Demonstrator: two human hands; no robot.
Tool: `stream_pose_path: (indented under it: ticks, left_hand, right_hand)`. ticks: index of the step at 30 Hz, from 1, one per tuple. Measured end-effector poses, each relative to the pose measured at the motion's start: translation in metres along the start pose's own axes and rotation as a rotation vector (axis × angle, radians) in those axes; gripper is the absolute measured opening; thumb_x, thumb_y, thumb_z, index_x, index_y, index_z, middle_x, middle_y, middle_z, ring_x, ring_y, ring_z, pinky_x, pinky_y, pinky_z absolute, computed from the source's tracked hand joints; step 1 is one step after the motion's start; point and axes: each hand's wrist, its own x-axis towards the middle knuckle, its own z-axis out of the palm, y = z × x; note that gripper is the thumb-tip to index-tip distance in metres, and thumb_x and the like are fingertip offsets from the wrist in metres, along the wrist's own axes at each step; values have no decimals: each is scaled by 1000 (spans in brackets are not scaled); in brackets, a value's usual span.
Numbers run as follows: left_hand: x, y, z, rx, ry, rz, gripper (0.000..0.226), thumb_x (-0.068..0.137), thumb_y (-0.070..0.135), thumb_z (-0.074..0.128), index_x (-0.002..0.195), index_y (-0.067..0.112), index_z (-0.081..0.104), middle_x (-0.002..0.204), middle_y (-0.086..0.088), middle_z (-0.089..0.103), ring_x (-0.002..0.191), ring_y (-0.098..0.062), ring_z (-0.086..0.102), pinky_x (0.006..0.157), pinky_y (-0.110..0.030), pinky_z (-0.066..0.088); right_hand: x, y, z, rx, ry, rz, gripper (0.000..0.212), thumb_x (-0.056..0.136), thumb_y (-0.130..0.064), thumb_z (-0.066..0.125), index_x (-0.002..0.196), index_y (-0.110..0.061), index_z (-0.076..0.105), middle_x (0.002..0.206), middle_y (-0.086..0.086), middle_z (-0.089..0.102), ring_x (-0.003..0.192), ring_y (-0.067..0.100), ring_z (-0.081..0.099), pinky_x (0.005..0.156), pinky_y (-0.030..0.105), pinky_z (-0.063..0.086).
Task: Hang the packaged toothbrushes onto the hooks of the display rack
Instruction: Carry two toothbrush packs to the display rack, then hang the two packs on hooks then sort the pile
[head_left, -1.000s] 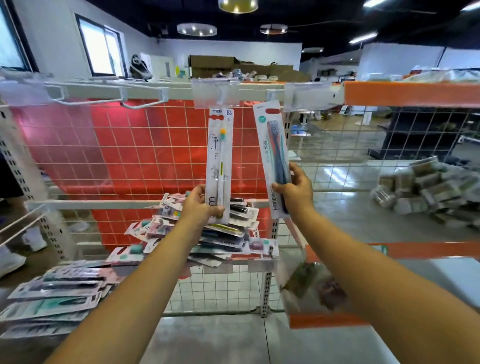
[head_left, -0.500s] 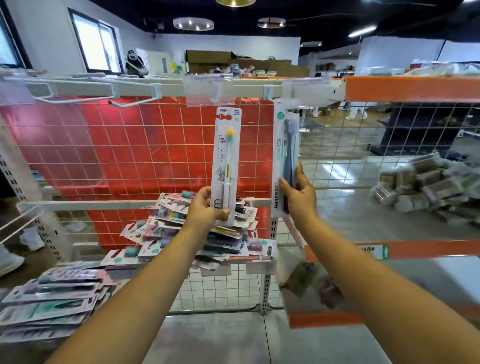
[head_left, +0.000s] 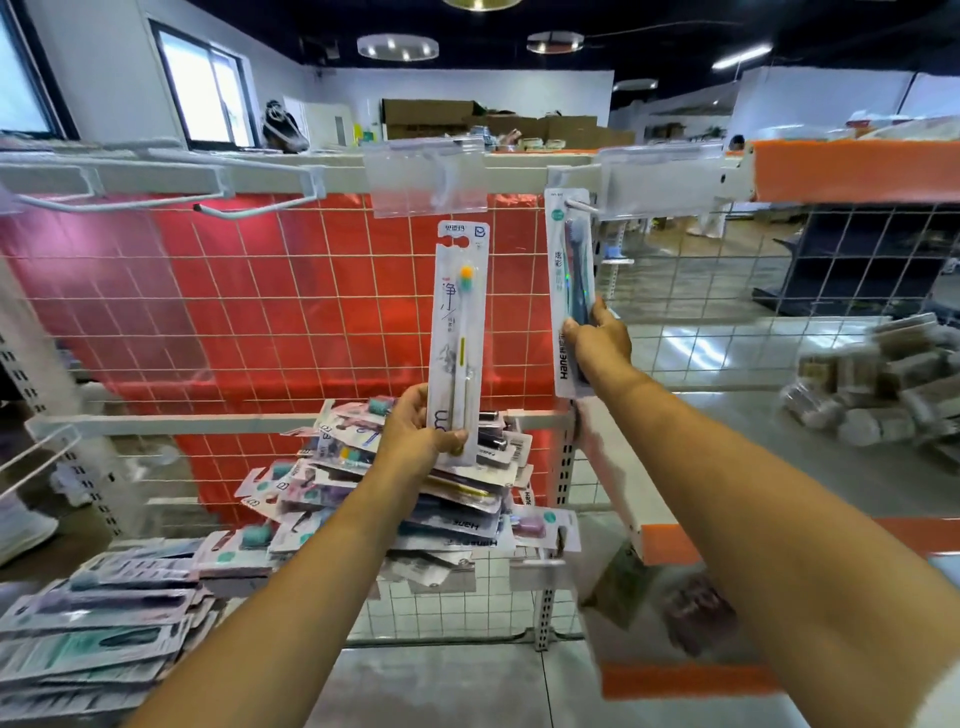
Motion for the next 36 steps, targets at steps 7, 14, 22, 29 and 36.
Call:
stream_pose_path:
  ticks: [7, 14, 22, 29, 36]
  left_hand:
    - [15, -10, -10, -6, -22, 9, 45, 78, -16, 59, 96, 24, 53, 92, -2, 66, 88, -22, 64, 71, -28, 53]
    - [26, -11, -11, 11, -16, -16, 46, 77, -18, 60, 97, 23, 54, 92, -5, 67, 88, -24, 65, 77, -33, 54]
    - [8, 2, -10, 24, -6, 5, 46, 79, -17, 58, 93, 26, 51, 95, -4, 64, 88, -19, 63, 82, -33, 53]
    - [-24, 3, -12, 40, -5, -18, 43, 79, -17, 57, 104, 17, 50, 95, -2, 64, 86, -14, 63, 81, -34, 54]
    - [-47, 10, -11, 9, 21, -5, 47, 77, -18, 60, 108, 15, 48, 103, -11, 64, 93, -24, 63, 72, -29, 54]
  right_hand:
    - [40, 1, 19, -64, 6, 43, 58, 95, -15, 49, 147, -23, 26, 139, 3, 48, 96, 15, 50, 77, 19, 39]
    - [47, 13, 24, -224, 8, -6, 56, 97, -26, 45, 148, -28, 22, 136, 6, 49, 108, 28, 56, 83, 32, 46]
    - [29, 14, 14, -477, 9, 48, 41, 94, -15, 47, 133, -8, 40, 118, 15, 57, 93, 31, 57, 71, 32, 43]
    - [-21, 37, 11, -546, -112, -40, 20, 94, -15, 47, 112, -15, 56, 99, 8, 61, 83, 22, 55, 76, 32, 46]
    - [-55, 52, 14, -758, -181, -141, 31, 82, -29, 52, 113, -24, 52, 105, 4, 58, 97, 27, 57, 89, 47, 50]
